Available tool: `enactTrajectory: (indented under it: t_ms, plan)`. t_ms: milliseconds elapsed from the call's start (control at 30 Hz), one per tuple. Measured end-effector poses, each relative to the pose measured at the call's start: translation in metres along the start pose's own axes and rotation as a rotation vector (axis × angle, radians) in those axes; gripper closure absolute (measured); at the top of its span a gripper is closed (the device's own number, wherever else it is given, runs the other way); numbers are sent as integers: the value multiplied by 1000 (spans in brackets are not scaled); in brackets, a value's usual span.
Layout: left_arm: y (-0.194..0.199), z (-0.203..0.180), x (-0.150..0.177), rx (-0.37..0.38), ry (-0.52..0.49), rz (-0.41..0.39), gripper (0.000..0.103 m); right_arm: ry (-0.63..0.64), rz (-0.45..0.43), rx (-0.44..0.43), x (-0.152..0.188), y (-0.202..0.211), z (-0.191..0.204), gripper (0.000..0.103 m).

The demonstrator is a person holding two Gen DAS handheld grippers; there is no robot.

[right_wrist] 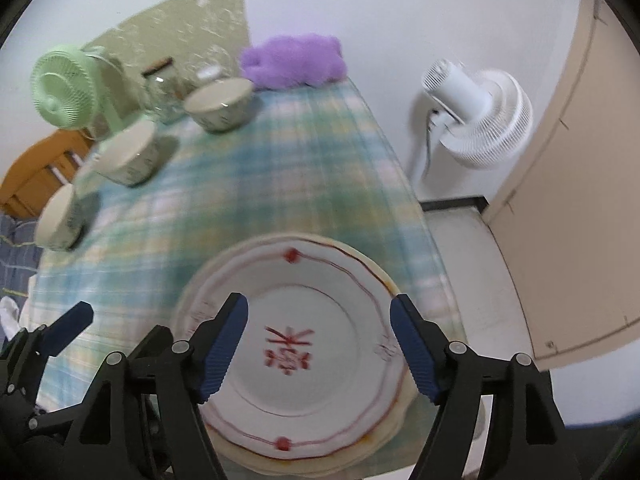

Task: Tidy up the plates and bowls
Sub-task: 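Move the left tool to the grey glass plate beside the green fan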

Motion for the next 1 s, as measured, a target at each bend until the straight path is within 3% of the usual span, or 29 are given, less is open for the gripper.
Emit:
enactTrajectory:
  t_ms: [433,733,1000]
  plan:
    - [18,102,-11,-41,121,-41,22,112,-64,-47,-18,14,102,26]
    - [15,198,-28,-72,110,-19,24,90,-41,-48,-31,3,201,26]
    - [5,269,-52,-152,81,-52,36,59,-71,-86,-44,-12,288,27]
Point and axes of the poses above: each gripper's, at about its wrist camera, not at the fingertips, and y roughly against the way its jaws point, z to its left, x to its underside, the point moved 3 cm from there along -y, roughly the way its jaws point, and after that the axes turned 12 degrees about z, right-handed, at the moved point
